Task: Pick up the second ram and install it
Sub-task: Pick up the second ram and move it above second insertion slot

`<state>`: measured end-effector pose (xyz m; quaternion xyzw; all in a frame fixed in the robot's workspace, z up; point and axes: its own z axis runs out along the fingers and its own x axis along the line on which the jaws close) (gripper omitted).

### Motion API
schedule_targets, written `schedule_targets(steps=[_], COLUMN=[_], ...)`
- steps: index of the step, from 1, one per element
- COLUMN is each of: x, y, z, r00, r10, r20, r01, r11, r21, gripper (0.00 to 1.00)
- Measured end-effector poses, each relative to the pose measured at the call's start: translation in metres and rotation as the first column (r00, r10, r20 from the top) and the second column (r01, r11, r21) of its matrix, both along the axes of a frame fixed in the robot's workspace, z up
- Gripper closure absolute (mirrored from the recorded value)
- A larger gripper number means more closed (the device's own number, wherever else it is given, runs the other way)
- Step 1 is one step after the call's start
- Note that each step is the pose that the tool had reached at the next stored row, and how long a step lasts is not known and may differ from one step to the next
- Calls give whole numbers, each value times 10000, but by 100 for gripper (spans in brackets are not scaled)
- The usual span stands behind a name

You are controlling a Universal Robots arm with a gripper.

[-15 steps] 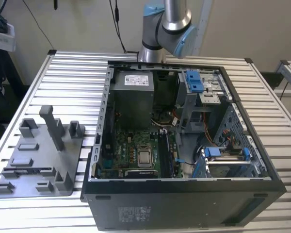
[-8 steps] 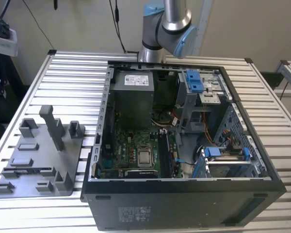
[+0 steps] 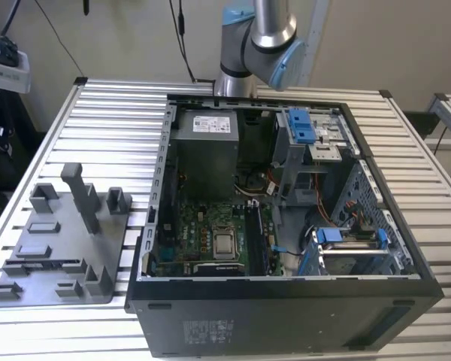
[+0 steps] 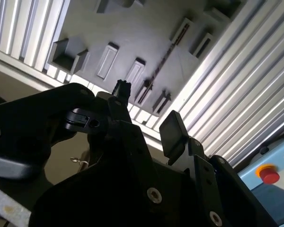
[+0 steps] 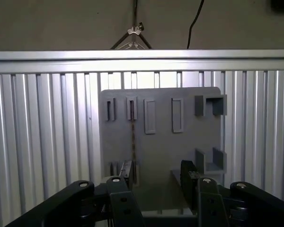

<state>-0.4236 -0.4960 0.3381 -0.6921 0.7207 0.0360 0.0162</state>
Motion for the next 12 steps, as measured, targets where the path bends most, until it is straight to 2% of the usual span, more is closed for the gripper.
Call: schedule_targets(steps=[12], x=[4], y=[0], z=[-212], r00=[10000], r10=[0], r20=[-2], r01=[0], r11=[10000], r21=[-1], gripper=[46])
